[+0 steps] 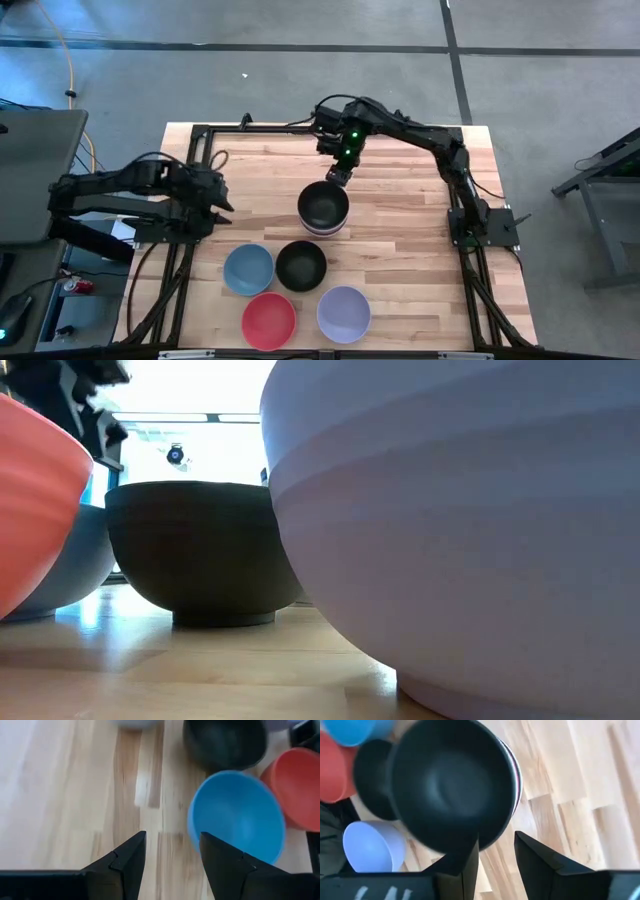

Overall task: Nest bowls inside each other
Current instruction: Stack the blue bowl on top of the black bowl

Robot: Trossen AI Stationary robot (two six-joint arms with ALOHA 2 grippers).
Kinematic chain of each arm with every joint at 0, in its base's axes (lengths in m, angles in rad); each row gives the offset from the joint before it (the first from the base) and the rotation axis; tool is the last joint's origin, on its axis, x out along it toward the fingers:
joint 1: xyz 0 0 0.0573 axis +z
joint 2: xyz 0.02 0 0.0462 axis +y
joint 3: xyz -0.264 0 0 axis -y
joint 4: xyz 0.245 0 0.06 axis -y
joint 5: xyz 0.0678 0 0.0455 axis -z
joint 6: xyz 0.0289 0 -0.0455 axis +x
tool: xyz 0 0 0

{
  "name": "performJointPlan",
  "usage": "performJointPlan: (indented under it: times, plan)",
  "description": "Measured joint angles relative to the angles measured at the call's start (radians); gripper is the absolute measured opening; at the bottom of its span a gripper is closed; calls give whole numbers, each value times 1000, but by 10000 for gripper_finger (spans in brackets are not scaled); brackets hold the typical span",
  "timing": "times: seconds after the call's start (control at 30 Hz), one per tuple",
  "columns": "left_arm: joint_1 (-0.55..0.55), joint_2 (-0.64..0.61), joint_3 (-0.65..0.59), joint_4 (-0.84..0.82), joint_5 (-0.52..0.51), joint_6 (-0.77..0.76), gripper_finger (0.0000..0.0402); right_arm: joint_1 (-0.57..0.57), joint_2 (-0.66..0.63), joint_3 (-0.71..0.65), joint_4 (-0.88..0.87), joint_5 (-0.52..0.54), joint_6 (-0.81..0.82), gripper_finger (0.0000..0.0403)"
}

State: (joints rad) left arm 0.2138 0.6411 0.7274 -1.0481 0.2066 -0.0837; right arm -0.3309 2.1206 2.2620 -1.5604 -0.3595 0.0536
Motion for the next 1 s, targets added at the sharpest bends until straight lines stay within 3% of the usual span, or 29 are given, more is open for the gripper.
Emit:
performJointPlan:
  times: [0.13,0.4,0.67,1.0]
  plan:
    - [0,0,-61,4,-2,-62,175,11,-72,0,16,3,-55,119]
    - [-48,50,-65,30,-6,-208,175,78,-234,1,110,4,-192,119]
    - [-234,217,-64,110,-58,-416,175,150,-377,2,193,17,-264,119]
    - [-426,439,-64,191,-166,-564,175,223,-441,2,189,73,-283,119]
